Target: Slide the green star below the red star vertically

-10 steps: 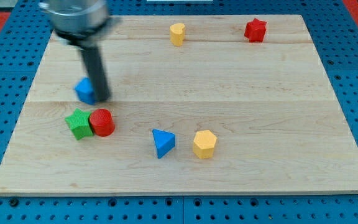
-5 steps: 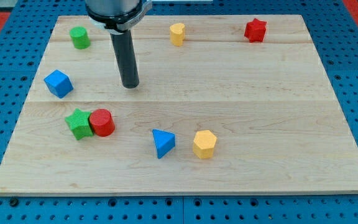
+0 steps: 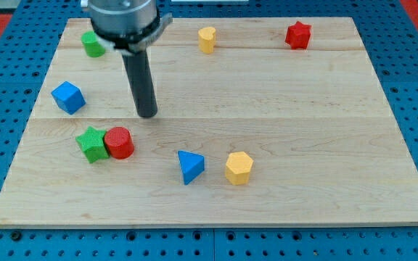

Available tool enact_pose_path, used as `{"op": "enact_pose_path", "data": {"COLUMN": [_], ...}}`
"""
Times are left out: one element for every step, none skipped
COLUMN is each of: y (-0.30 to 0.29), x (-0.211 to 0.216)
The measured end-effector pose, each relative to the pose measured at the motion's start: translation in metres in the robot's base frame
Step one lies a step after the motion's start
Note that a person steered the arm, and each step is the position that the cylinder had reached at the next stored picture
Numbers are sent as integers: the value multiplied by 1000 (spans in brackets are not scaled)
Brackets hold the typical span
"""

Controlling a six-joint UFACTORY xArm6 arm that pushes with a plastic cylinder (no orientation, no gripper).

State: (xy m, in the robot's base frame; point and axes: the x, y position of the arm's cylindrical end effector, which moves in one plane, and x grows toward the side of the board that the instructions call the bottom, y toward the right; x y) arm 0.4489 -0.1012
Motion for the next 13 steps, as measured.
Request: {"op": "enact_pose_path", "data": {"y": [-13,-33,-28,-13,-39,-37,-26,-82,-197,-184,-123,-50,16], "x": [28,28,36,36,50,68,81,116,121,76,59,37,12]}}
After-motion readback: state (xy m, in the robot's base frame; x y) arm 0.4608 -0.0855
